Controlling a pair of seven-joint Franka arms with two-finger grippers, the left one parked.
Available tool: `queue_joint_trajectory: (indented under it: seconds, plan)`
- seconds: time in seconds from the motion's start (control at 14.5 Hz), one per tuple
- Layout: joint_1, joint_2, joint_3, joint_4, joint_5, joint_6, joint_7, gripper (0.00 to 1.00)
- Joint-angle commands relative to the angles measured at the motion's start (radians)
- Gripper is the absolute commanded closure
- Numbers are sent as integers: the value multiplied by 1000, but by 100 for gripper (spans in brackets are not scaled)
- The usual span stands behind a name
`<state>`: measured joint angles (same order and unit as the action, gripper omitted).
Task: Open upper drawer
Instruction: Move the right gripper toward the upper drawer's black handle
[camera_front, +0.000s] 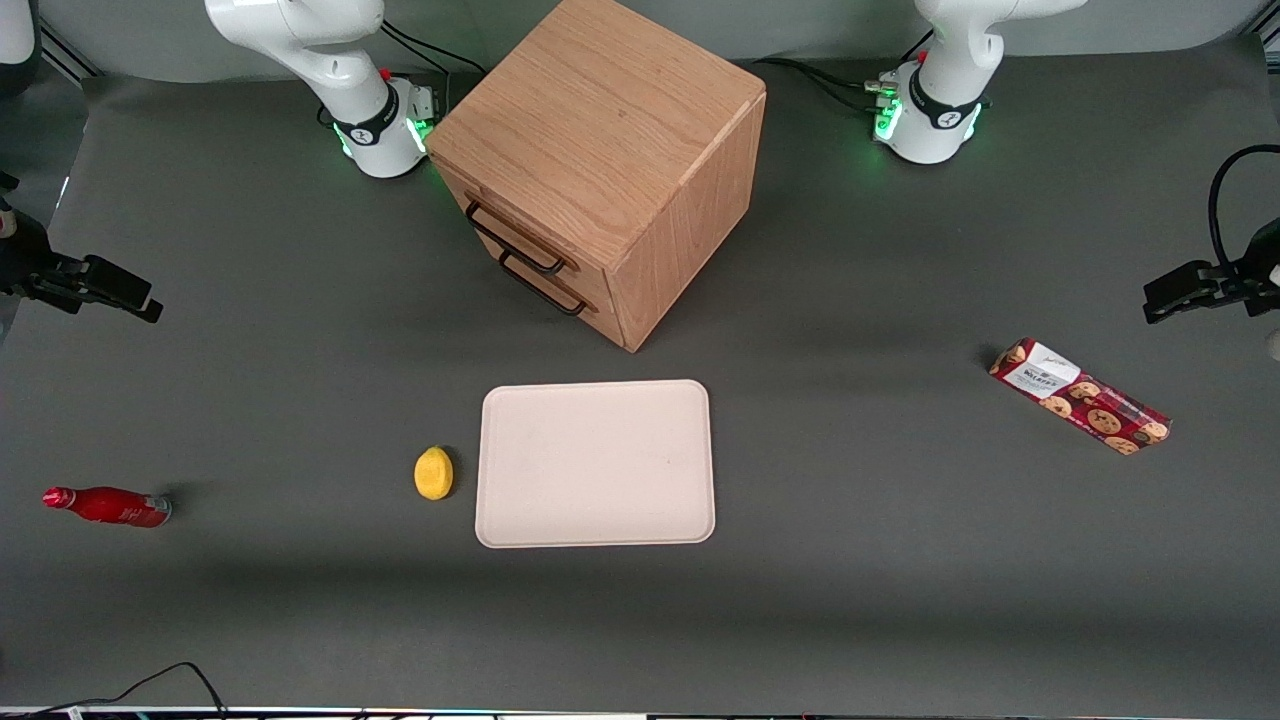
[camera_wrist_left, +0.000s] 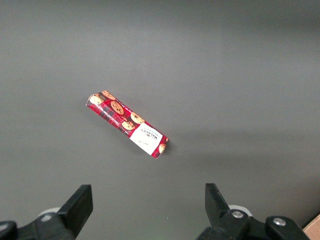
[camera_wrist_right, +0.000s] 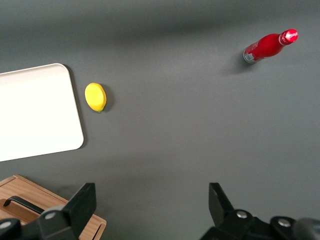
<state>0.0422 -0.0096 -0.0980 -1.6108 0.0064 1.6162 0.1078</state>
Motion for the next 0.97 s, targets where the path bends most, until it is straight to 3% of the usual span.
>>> queue_joint_trajectory:
  seconds: [0.0,0.62,0.9]
  plan:
    - [-4,-29,8,-34,6,24,15,0]
    - [8,-32,12,-44,6,19,9,0]
    - [-2,-32,95,-67,6,11,-153,0]
